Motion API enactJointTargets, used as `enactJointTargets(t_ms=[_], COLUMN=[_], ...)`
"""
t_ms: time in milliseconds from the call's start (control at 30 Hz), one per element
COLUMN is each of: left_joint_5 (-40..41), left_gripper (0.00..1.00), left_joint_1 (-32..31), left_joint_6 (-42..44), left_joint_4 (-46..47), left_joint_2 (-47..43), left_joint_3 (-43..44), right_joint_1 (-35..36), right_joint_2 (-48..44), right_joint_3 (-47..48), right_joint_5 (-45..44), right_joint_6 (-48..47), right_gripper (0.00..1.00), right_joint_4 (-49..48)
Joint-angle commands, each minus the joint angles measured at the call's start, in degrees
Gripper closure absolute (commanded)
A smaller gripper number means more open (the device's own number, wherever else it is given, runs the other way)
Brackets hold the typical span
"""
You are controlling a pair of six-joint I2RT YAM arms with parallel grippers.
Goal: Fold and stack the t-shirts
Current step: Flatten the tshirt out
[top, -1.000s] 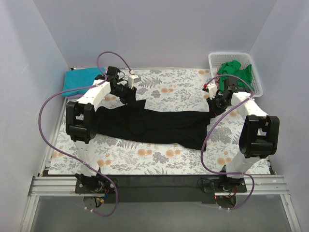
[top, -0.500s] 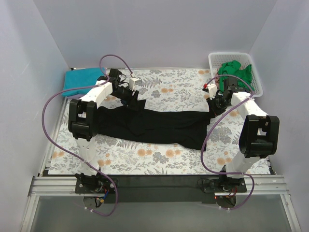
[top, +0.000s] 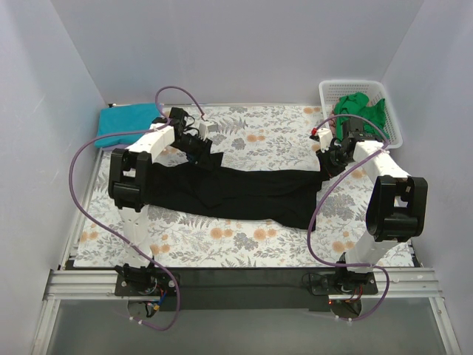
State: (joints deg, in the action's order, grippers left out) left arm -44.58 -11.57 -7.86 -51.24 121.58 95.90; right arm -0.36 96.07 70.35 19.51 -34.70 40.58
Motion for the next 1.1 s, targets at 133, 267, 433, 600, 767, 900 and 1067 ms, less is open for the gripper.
enactJointTargets(t_ms=[133, 267, 433, 600, 767, 900, 1067], left_joint_5=[-2.1, -1.7, -1.8, -1.9, -2.4, -2.4, -2.4], left_gripper=[1.0, 1.0, 1.0, 1.0, 1.0, 1.0, 1.0], left_joint_1=[1.4, 3.0, 3.0, 3.0, 3.0, 3.0, 3.0], left_joint_6=[-3.5, -4.2, -2.4, -3.2, -3.6, -4.0, -4.1], left_joint_4=[3.0, 1.9, -0.5, 1.3, 1.2, 1.0, 0.1], left_joint_2=[-6.7, -12.0, -14.9, -17.3, -16.5, -15.2, -14.1], left_joint_3=[-0.7, -1.2, -5.3, -9.8, -10.0, -8.4, -6.7], right_joint_1=[-0.4, -0.4, 0.3, 2.0, -0.8, -1.0, -1.0], right_joint_2=[-0.4, -1.0, -0.2, -5.1, -6.5, -2.1, 3.8], right_joint_3=[2.4, 3.4, 1.0, -4.5, -3.6, 1.2, 5.7], right_joint_5=[-1.0, 0.7, 4.0, 0.7, 0.9, 3.1, 5.5], right_joint_6=[-0.2, -0.3, -3.0, -7.7, -10.6, -11.2, -12.1], right_gripper=[0.99, 0.99, 0.99, 0.82, 0.45, 0.46, 0.48], right_joint_4=[0.8, 1.0, 6.8, 10.2, 10.8, 12.9, 16.7])
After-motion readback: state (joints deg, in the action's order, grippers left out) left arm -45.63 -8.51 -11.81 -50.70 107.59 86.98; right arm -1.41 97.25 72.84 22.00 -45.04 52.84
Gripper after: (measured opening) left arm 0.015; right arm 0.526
